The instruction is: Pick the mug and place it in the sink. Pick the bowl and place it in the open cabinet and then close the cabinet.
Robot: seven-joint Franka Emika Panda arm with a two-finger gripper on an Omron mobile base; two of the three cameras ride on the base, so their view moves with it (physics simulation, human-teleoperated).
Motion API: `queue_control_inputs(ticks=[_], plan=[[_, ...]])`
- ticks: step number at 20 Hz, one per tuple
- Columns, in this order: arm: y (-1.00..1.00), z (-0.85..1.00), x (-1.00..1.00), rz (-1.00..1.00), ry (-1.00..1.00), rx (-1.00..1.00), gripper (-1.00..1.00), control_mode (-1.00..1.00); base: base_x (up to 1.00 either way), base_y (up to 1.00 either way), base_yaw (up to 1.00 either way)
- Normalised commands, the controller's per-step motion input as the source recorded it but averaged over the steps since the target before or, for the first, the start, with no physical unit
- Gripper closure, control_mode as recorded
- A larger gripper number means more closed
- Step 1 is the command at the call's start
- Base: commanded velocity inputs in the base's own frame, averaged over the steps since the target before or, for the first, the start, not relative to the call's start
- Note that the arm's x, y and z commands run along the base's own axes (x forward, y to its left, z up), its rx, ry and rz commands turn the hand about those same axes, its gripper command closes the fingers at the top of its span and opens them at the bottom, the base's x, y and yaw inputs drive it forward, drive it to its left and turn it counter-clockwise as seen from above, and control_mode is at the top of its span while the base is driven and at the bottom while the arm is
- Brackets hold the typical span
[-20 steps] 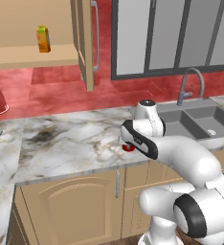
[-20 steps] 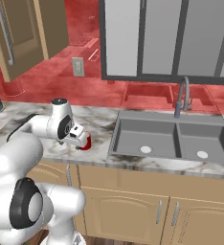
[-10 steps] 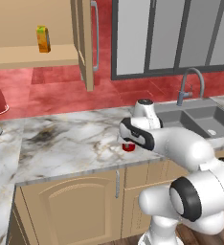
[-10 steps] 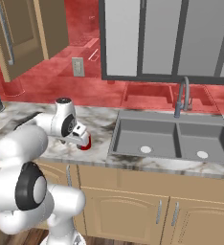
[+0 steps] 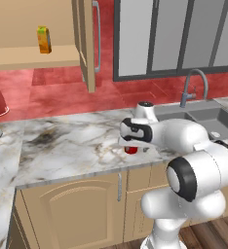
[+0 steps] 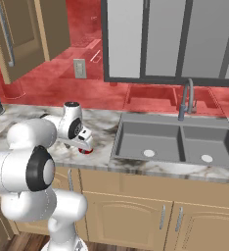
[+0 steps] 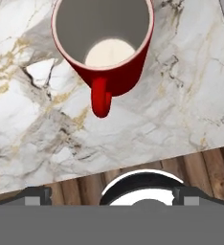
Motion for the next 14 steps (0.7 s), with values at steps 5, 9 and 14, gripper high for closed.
queue_control_inputs(ticks=[5,9,14], plan=[[0.00,-0.15,0.18,0.00,0.01,0.00,-1.00,-1.00,0.00,0.00,0.00],[0.00,-0.12,0.17,0.00,0.00,0.00,-1.00,-1.00,0.00,0.00,0.00],[0.00,-0.08,0.15,0.00,0.00,0.00,-1.00,-1.00,0.00,0.00,0.00]])
